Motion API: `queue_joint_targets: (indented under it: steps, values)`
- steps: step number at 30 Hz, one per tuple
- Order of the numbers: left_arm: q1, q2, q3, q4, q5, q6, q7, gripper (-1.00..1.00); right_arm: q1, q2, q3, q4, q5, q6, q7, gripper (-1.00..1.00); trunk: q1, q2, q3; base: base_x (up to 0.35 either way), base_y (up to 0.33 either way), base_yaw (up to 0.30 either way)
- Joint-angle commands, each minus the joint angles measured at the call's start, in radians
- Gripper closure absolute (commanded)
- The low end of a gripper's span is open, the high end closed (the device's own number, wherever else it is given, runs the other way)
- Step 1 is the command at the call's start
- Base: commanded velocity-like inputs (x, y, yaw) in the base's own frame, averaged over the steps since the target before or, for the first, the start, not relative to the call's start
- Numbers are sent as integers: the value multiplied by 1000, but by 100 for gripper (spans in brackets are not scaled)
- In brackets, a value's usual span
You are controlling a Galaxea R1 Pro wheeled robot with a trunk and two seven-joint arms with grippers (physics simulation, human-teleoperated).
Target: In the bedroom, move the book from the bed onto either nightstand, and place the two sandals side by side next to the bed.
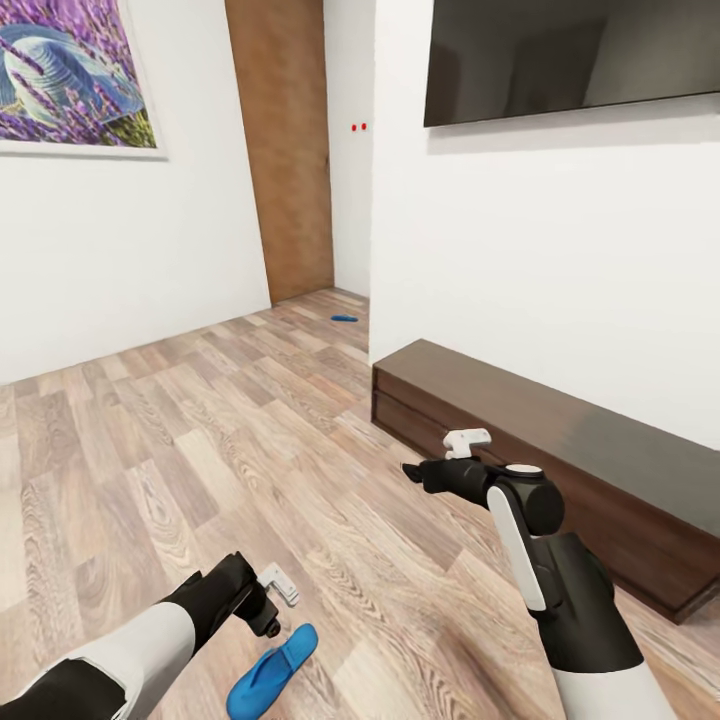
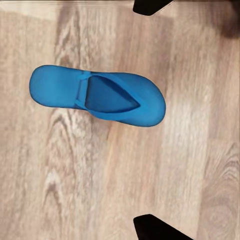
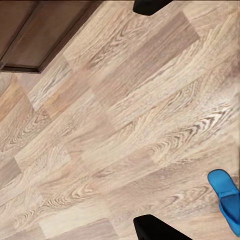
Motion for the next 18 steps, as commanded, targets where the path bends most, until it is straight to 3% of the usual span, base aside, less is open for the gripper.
queue_joint_targets:
  steps: [1,8,18]
  values:
    - [0,0,2,-3,-10,4,-8,-100,-1,0,0,0,-1,4,2,-100,0,-1,-5,1,1,-261]
    - [3,2,1,-2,-16,3,-8,-100,0,0,1,-1,-1,4,2,-100,3,-2,-32,1,1,-205]
    - [5,9,3,-2,-19,-8,-5,-100,1,-1,3,0,-1,4,2,-100,8,-5,-71,0,0,-40]
